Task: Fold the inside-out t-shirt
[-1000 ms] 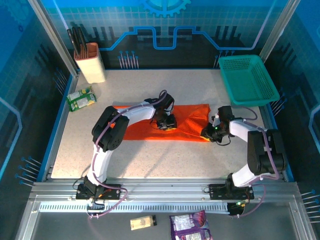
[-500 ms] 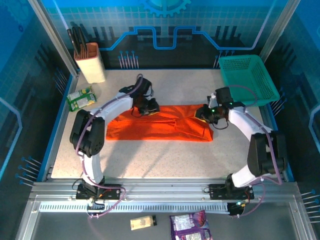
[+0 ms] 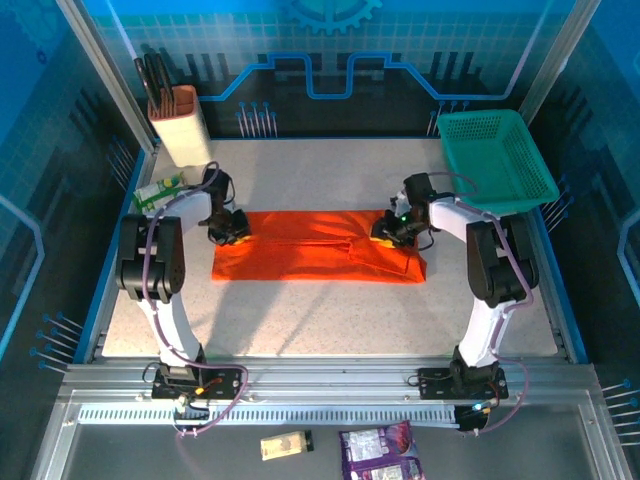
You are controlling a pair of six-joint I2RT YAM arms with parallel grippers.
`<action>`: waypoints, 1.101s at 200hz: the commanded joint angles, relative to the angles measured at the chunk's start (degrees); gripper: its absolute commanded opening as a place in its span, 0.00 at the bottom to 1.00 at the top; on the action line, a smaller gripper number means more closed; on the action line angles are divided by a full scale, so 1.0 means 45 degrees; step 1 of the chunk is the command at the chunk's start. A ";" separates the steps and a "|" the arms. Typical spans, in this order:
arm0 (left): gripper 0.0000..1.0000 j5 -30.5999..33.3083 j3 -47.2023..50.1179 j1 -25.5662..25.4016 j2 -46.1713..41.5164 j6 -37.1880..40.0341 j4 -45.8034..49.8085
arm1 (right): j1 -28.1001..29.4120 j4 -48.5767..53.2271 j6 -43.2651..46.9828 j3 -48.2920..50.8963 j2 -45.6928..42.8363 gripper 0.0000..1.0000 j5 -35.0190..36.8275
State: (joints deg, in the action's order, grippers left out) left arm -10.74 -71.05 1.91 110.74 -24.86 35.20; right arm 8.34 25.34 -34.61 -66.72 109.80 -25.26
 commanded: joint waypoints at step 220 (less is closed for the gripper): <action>0.19 -0.1348 0.1688 0.0571 -0.1870 -0.0039 -0.0480 | 0.0173 0.6282 0.5001 -0.3918 0.1600 0.54 0.5549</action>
State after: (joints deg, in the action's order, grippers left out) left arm -16.75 -64.29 4.71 104.20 -25.10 31.44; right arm 7.64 51.05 -13.23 -81.87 115.26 -2.63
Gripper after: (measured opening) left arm 0.188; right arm 0.534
